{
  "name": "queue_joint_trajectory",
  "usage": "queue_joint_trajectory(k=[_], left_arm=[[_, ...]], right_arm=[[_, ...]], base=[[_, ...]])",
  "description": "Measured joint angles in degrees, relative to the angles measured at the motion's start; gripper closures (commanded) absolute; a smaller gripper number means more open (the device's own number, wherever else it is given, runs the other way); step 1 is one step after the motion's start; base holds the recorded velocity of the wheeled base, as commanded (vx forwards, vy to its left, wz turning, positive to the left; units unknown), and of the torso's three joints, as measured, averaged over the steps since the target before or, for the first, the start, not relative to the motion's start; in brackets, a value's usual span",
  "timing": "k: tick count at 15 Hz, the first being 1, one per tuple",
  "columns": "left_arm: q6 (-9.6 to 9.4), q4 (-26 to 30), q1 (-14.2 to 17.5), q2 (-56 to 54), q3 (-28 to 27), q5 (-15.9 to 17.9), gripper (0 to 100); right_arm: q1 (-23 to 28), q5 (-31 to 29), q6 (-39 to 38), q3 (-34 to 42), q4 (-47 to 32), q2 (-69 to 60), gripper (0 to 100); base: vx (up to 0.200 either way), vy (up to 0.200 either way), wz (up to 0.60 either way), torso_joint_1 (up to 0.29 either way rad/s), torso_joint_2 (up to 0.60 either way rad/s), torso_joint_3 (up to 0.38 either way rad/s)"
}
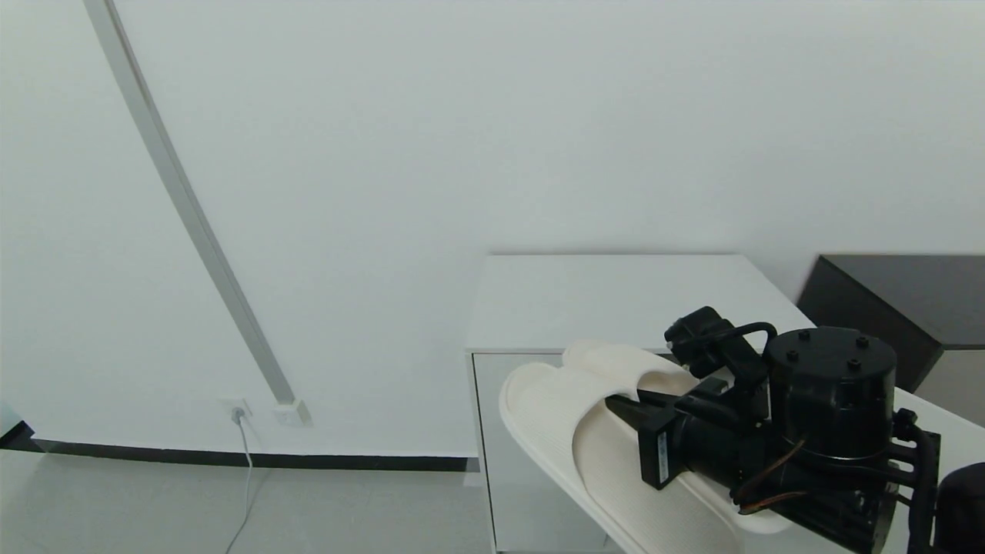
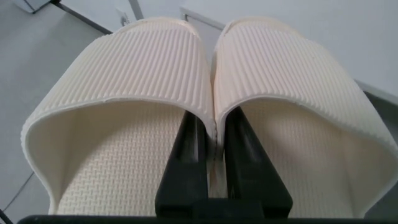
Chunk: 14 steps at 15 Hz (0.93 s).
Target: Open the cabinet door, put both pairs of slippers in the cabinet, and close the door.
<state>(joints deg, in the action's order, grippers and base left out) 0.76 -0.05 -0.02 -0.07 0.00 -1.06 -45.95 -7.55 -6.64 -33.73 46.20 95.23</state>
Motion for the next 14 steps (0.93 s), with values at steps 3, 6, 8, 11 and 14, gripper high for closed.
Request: queue_joint_trajectory(k=[3,6,8,11,14], left_arm=[[0.00,0.0,0.0,0.0,0.0,0.0,100],[0.11,0.0,0.0,0.0,0.0,0.0,100],[0.11,0.0,0.0,0.0,0.0,0.0,100],[0.11,0.0,0.0,0.0,0.0,0.0,100],[0.11,0.0,0.0,0.0,0.0,0.0,100]], right_arm=[[0.0,0.0,0.0,0.0,0.1,0.0,100],[0.0,0.0,0.0,0.3,0.1,0.0,100],[0.0,0.0,0.0,0.4,0.1,0.0,100],[-0.1,0.0,0.1,0.7,0.1,0.0,100],[-0.1,0.0,0.1,0.8,0.1,0.1,100]], base=[[0.000,0.000,0.00,0.000,0.00,0.000],[0.000,0.000,0.00,0.000,0.00,0.000],[0.000,0.000,0.00,0.000,0.00,0.000],[0.000,0.000,0.00,0.000,0.00,0.000],[0.000,0.000,0.00,0.000,0.00,0.000]])
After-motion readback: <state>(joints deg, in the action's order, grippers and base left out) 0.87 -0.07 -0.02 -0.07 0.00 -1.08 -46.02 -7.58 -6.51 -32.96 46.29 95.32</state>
